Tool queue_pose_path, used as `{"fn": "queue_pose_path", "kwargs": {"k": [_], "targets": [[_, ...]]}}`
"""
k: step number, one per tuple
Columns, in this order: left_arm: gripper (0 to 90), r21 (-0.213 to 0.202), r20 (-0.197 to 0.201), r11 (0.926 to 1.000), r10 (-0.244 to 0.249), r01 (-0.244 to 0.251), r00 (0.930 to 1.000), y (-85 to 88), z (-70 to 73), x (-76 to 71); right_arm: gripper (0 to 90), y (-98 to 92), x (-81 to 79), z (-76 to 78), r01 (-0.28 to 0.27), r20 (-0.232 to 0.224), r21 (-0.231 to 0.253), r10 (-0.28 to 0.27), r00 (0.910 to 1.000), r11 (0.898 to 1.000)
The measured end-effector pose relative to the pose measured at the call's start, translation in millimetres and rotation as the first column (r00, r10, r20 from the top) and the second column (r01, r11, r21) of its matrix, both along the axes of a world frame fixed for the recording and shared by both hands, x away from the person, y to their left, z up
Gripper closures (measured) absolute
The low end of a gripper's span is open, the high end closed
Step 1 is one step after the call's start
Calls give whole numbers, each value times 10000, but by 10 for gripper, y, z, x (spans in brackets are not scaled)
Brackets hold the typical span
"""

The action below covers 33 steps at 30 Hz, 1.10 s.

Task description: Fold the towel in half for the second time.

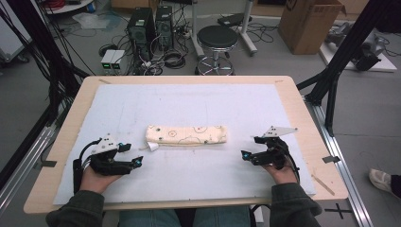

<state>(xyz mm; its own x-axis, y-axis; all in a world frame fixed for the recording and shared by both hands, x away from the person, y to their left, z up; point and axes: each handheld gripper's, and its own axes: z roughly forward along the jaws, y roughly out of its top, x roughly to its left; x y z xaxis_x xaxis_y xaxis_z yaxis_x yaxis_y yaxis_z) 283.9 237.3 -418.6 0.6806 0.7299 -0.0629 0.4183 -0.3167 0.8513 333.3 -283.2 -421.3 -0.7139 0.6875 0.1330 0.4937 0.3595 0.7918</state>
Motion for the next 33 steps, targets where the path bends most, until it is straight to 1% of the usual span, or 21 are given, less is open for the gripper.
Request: {"fn": "queue_pose_path", "kwargs": {"k": [4, 5, 7, 8, 13, 20, 28, 33], "targets": [[291, 5, -4, 10000, 21, -21, 10000, 3, -1, -21, 125, -20, -30, -1, 40, -5, -26, -40, 10000, 10000], [291, 43, 3, 10000, 2, -2, 10000, 7, 0, -25, 125, -27, -30, -4, 13, 98, -29, -13, 10000, 10000], [291, 80, -6, 10000, -20, 20, 10000, 19, 3, -35, 124, -37, -49, -4, 49, -1, -17, -49, 10000, 10000], [290, 11, 2, 10000, 21, -21, 10000, 19, 0, -43, 125, -42, -54, -5, 70, 36, -15, -70, 10000, 10000], [290, 53, -7, 10000, 48, -48, 10000, 38, -5, -66, 125, -77, -82, -12, 71, 33, -3, -71, 10000, 10000], [290, 41, -59, 10000, 54, -54, 10000, 45, -20, -92, 124, -101, -119, -35, 102, -98, -62, -103, 9999, 9999], [290, 103, -83, 9999, 6, -5, 10000, 43, -31, -87, 124, -82, -115, -56, 74, -97, -155, -75, 9999, 9999], [290, 49, -77, 10000, 39, -39, 10000, 43, -35, -85, 124, -65, -105, -64, 33, -75, -192, -35, 10000, 9998]]}}
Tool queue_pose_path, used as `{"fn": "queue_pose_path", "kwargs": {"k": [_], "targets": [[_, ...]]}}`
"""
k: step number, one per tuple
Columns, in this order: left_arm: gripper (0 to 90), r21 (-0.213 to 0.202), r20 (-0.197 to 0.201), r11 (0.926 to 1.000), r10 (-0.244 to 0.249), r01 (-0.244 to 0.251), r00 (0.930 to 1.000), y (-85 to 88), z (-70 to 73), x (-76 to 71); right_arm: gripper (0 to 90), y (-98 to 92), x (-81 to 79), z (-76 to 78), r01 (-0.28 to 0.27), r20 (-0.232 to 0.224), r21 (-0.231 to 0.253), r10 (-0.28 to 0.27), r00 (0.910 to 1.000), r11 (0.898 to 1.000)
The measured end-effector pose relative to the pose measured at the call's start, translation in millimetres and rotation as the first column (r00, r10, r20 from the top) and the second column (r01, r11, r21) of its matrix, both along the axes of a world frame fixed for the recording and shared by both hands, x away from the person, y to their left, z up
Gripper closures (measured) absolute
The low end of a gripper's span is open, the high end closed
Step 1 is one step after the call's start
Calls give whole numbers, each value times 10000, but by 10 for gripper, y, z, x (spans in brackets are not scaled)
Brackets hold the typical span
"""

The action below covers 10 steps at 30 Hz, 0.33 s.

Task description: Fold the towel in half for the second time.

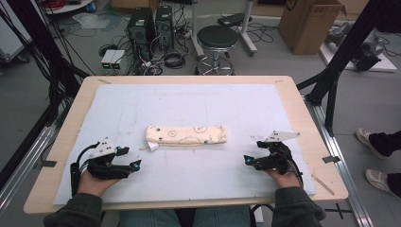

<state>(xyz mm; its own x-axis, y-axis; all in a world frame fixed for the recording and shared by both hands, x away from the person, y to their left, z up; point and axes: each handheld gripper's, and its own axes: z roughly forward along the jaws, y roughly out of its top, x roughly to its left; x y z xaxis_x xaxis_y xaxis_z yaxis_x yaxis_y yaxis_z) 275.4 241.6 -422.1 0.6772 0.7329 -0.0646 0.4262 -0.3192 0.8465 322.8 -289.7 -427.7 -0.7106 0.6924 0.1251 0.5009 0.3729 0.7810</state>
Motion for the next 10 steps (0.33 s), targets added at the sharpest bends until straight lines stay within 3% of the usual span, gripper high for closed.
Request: {"fn": "queue_pose_path", "kwargs": {"k": [10], "targets": [[289, 73, 72, 10000, -4, 4, 10000, 12, 0, 0, 124, 22, 7, 4, 17, 43, 12, -17, 10000, 10000]]}}
